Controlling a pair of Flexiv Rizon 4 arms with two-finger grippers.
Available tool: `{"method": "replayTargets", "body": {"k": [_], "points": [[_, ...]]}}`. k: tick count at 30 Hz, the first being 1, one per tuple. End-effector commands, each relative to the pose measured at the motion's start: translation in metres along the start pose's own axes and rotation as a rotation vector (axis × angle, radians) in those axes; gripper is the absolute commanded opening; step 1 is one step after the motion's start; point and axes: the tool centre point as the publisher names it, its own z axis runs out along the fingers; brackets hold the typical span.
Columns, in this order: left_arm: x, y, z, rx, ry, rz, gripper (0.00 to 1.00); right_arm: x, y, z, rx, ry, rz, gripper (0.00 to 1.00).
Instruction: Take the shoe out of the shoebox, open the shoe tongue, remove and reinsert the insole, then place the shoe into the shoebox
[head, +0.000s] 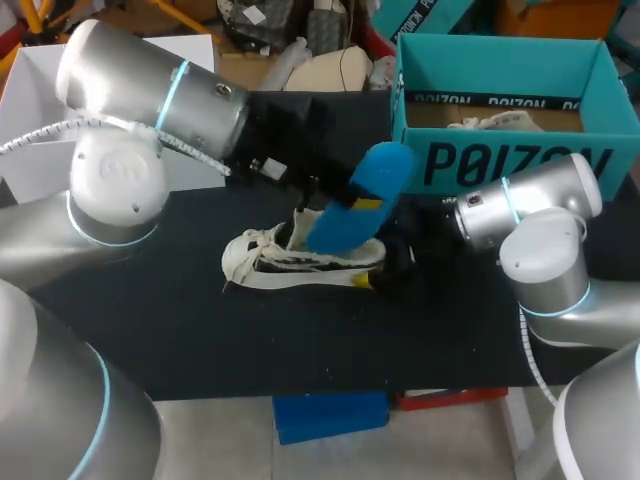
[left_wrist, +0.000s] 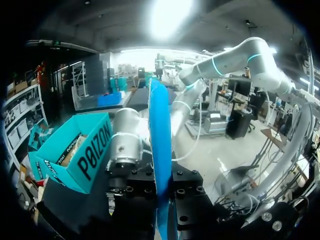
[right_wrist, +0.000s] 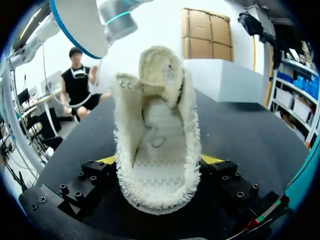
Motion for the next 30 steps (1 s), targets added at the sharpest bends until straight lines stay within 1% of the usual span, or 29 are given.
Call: {"method": "replayTargets", "body": {"k": [1,13,14,15,17,18,19,20,25,27,30], "points": [[-0.004,0.007,-0.018,0.111,0.065,0.002,0.00,-0.001,-0.003,0.001,0.001,-0.001,0.001,0.00],[-0.004,0.007,-0.018,0.111,0.065,0.002,0.00,-0.001,-0.003,0.001,0.001,-0.001,0.001,0.00],[0.000,0.008,-0.020,0.179,0.070,-0.092,0.00,-0.001,-0.003,0.001,0.001,-0.001,0.001,0.00],[0.005,0.007,-0.024,0.265,0.092,-0.193,0.00,-0.001,-0.003,0.001,0.001,-0.001,0.001,0.00],[0.010,0.004,-0.030,0.274,0.080,-0.226,0.00,-0.001,-0.003,0.001,0.001,-0.001,0.001,0.00],[0.014,-0.002,-0.032,0.338,0.084,-0.282,0.00,-0.001,-0.003,0.001,0.001,-0.001,0.001,0.00],[0.015,-0.009,-0.035,0.357,0.075,-0.286,0.00,-0.001,-0.003,0.001,0.001,-0.001,0.001,0.00],[0.017,-0.015,-0.036,0.361,0.065,-0.288,0.00,-0.001,-0.003,0.001,0.001,-0.001,0.001,0.00],[0.029,-0.054,-0.041,0.462,0.051,-0.330,0.00,-0.001,-0.003,0.001,0.001,-0.001,0.001,0.00],[0.033,-0.069,-0.043,0.482,0.044,-0.343,0.00,-0.001,-0.003,0.001,0.001,-0.001,0.001,0.00],[0.045,-0.093,-0.046,0.511,0.044,-0.393,0.00,-0.001,-0.003,0.001,0.001,-0.001,0.001,0.00]]}}
